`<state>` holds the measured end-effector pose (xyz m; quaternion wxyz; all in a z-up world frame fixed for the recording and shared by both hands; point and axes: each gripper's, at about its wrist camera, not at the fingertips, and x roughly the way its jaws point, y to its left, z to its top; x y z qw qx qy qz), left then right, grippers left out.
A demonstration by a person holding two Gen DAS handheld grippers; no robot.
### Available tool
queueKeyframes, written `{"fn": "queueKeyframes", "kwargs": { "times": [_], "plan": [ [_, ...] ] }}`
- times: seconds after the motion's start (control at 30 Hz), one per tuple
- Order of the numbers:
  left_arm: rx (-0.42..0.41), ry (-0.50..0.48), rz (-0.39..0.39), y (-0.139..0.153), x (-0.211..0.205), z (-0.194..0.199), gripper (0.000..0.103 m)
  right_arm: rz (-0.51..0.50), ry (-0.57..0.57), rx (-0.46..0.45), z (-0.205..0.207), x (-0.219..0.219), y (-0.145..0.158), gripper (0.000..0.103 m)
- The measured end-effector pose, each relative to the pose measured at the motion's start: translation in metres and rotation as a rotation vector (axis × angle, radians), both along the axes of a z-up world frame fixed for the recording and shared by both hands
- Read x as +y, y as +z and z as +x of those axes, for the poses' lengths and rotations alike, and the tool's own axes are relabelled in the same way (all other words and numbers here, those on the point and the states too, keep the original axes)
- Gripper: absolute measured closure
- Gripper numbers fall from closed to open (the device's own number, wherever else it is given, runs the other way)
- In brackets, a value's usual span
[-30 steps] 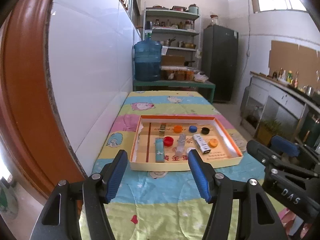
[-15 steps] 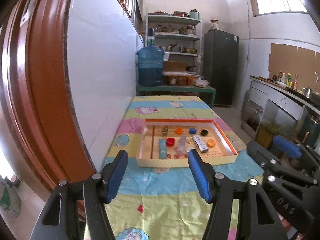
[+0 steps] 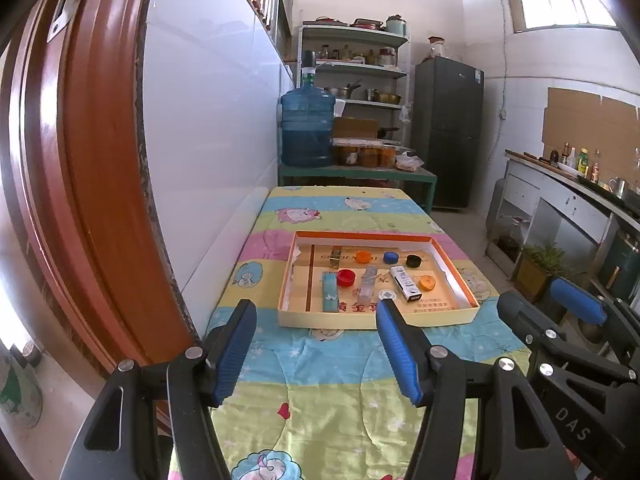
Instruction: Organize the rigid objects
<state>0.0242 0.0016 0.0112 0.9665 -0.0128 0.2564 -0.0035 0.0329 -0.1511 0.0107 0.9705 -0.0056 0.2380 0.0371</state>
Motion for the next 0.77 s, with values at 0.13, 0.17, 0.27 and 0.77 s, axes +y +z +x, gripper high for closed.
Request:
{"fn": "queueKeyframes", "kwargs": {
  "times": [0.13, 0.17, 0.27, 0.77],
  "plan": [
    [0.001, 0.003, 0.001, -0.0004, 0.0003, -0.0006, 0.04, 0.001, 0.002, 0.0, 0.0, 0.0001, -0.0004, 0.034],
    [0.002, 0.003, 0.001, -0.0004, 0.0007, -0.0006, 0.04, 0.0, 0.002, 0.001, 0.0003, 0.0, -0.0003, 0.034],
    [0.004, 0.002, 0.0, -0.0014, 0.0012, -0.0007, 0.04, -0.002, 0.006, 0.005, 0.0007, 0.0021, -0.0013, 0.034],
    [0.0, 0.058, 0.025, -0.0032, 0.0029, -0.0011, 0.041, 0.002, 0.008, 0.011, 0.0012, 0.004, -0.0028, 0.034]
  ]
}}
